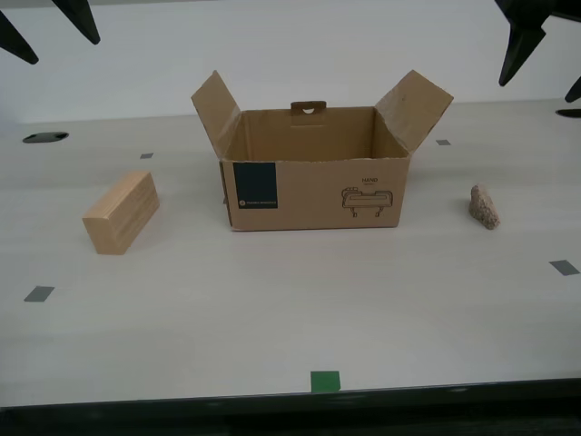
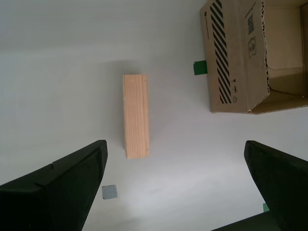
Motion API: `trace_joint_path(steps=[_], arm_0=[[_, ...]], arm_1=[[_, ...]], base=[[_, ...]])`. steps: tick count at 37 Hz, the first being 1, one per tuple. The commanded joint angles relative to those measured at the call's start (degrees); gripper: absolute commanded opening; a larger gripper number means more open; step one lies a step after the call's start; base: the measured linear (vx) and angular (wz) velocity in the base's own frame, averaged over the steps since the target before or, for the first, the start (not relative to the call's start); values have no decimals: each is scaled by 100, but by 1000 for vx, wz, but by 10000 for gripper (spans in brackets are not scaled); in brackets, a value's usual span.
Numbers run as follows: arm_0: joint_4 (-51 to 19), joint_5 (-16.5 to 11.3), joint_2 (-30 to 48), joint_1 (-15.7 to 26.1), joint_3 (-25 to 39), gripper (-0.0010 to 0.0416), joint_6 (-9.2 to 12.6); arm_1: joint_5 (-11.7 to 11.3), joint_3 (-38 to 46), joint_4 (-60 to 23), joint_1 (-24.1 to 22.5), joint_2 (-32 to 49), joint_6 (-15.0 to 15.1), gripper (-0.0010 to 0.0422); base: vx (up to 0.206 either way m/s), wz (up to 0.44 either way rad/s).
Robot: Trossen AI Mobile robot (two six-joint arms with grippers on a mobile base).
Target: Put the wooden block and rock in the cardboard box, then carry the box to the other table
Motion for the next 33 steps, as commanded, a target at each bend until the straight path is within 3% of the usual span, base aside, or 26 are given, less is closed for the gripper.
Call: trace_joint_path(steps=[1,13,17,21,33], arm_0=[[120,-9,227,0,2,394,-24],[323,-9,717,24,-7,394,-236],[498,-7,717,37,-85,394,-275],[713,-9,713,39,-258,393,-273],[990,-7,699,68,-885,394,-271]], arm_1=[[13,-79,11,-4,0,-17,389],[13,-643,702,-4,0,-229,389],[-175,-739,1014,-7,2,-223,389],[-463,-715,1110,-9,136,-199,389],[-457,-590,1102,-20,1049,59,389]], base=[[0,0],[0,0],[0,0],[0,0],[0,0]])
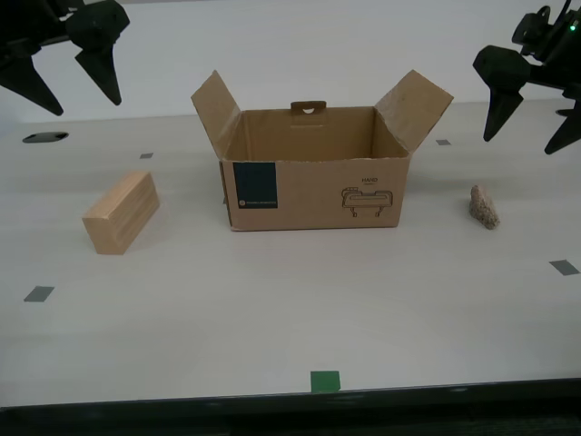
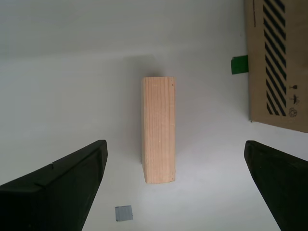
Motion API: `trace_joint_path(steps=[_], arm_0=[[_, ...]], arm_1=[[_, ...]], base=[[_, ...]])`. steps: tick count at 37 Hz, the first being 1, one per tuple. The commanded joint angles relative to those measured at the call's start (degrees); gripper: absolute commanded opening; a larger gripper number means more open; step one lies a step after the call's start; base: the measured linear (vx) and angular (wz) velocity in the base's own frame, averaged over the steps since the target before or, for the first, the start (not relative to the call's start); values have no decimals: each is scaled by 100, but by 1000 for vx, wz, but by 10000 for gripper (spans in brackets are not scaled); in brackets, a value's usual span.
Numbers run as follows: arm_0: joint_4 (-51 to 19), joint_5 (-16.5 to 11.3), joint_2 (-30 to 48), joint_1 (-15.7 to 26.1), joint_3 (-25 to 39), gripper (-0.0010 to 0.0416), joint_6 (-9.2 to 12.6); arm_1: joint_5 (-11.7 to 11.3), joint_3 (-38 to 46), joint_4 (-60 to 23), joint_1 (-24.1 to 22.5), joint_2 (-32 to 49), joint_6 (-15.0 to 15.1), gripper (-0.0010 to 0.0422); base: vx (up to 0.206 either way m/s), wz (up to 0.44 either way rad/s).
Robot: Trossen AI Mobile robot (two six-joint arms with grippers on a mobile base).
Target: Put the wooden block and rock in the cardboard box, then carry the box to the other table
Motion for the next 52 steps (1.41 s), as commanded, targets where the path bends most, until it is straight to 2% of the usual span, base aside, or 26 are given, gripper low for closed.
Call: trace_joint_path(steps=[1,12,20,27,29,33,35,41,46,52], arm_0=[[168,-7,-4,7,-181,394,-7],[772,-7,-4,15,-507,394,-4],[1473,-7,-4,22,-660,394,-13],[1574,-7,-4,46,-839,394,-26],[1578,-7,-4,57,-914,394,-35],[1604,-7,-4,87,-1040,394,-52],[1639,-4,-4,107,-1104,394,-52],[2090,9,0,122,-1298,394,-26],[2118,212,116,125,-1246,394,2],[2177,236,549,138,-1034,394,-4]], arm_1=[[-4,2,-2,-9,221,20,389],[-4,-9,131,-83,870,70,389],[-7,-28,382,-337,1318,90,389],[-39,-153,614,-417,1480,109,389],[-157,-210,693,-415,1471,160,389],[-647,-240,708,-402,1471,232,389],[-772,-240,728,-402,1471,240,389],[-761,-280,970,-409,1532,278,389],[-761,-516,1285,-407,1530,256,389],[-761,-820,1478,-407,1530,254,389]], base=[[0,0],[0,0],[0,0],[0,0],[0,0],[0,0],[0,0],[0,0],[0,0],[0,0]])
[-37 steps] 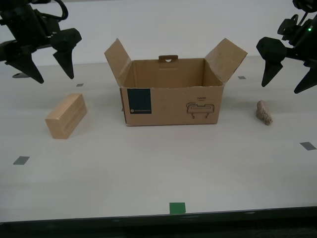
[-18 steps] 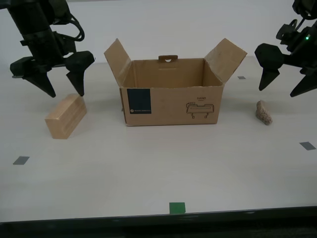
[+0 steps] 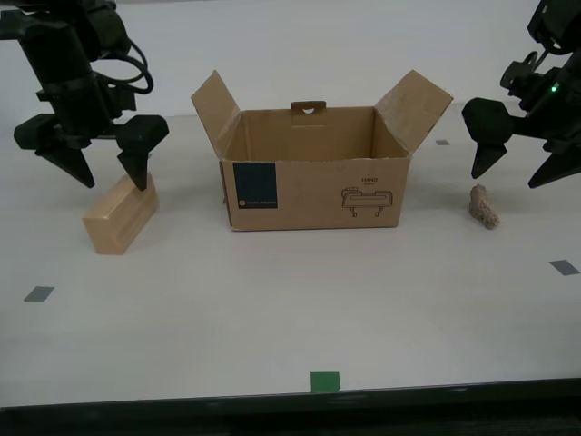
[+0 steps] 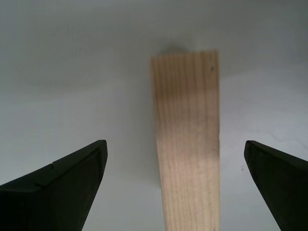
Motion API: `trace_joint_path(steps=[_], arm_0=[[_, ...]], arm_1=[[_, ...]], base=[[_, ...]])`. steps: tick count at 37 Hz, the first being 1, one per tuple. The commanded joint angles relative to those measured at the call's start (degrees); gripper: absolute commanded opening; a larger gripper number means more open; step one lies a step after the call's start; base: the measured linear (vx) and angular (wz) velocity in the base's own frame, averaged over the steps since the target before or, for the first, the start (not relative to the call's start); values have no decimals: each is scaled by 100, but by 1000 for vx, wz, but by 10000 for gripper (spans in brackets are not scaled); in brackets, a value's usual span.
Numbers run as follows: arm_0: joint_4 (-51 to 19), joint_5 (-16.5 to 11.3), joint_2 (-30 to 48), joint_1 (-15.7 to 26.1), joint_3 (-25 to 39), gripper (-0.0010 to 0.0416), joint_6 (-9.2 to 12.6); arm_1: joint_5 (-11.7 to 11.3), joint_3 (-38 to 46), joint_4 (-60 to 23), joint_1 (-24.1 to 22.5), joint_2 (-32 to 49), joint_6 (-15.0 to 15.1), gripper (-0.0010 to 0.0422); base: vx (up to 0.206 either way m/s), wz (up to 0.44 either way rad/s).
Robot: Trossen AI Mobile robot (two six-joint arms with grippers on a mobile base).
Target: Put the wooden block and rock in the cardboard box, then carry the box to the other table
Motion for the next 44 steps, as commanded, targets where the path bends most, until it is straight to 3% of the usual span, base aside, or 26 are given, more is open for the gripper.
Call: trace_joint_path(steps=[1,10,44], arm_0=[[33,35,319,13,164,394,0],[35,92,708,35,393,394,-13],[466,245,717,107,208,394,-173]], arm_1=[[-9,-195,256,0,2,-2,389],[-9,-367,544,0,105,-96,389],[-4,-367,719,-7,566,-177,389]], base=[[0,0],[0,0],[0,0]])
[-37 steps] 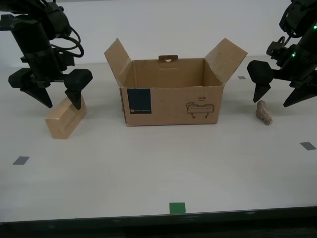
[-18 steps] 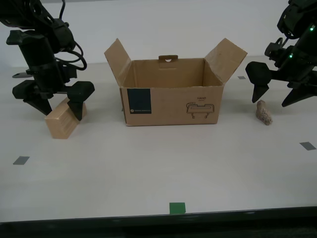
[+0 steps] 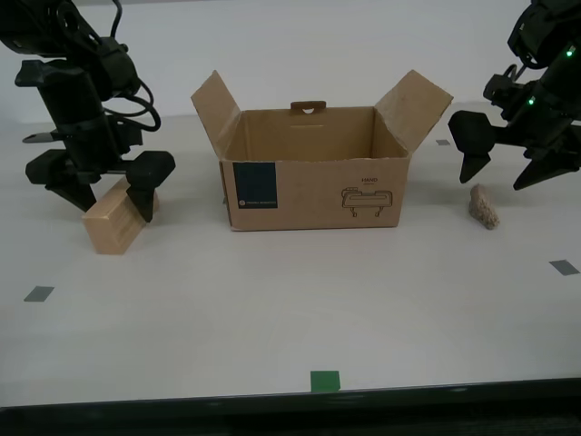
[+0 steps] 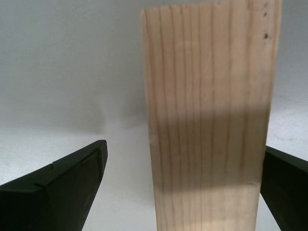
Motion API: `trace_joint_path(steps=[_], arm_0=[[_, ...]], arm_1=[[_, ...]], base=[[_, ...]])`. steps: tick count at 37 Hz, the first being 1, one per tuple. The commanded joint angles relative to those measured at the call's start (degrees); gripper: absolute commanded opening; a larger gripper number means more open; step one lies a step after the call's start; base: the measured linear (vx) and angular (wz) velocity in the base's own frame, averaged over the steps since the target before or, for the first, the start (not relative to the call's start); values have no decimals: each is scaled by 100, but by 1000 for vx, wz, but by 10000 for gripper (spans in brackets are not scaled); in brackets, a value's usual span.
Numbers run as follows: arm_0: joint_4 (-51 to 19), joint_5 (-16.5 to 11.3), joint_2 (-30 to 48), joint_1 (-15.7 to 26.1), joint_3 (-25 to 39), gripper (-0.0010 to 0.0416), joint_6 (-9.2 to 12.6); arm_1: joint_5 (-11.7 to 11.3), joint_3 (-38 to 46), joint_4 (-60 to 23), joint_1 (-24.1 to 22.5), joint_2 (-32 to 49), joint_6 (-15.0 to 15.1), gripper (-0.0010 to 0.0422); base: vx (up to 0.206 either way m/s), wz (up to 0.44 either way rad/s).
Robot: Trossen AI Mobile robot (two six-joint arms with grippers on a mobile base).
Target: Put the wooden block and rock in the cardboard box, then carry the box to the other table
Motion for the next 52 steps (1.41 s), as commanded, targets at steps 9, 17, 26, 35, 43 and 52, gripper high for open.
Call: trace_joint_path(steps=[9,17,26,35,43,52], arm_0=[[229,291,2,39,-173,394,-118],[136,284,2,120,-199,391,-177],[308,293,0,341,-245,374,-146],[323,557,0,358,-197,367,-179],[332,555,0,365,-197,384,-175],[422,560,0,365,-197,381,-175]], arm_1=[[-4,0,-26,-4,0,-7,389],[-4,0,-26,-4,-2,-9,389],[-4,-4,-57,-4,-2,-31,389],[2,-4,-68,-4,-2,-31,389],[59,-4,-72,-2,-2,-31,389],[59,-4,-72,-4,-2,-31,389]], base=[[0,0],[0,0],[0,0],[0,0],[0,0],[0,0]])
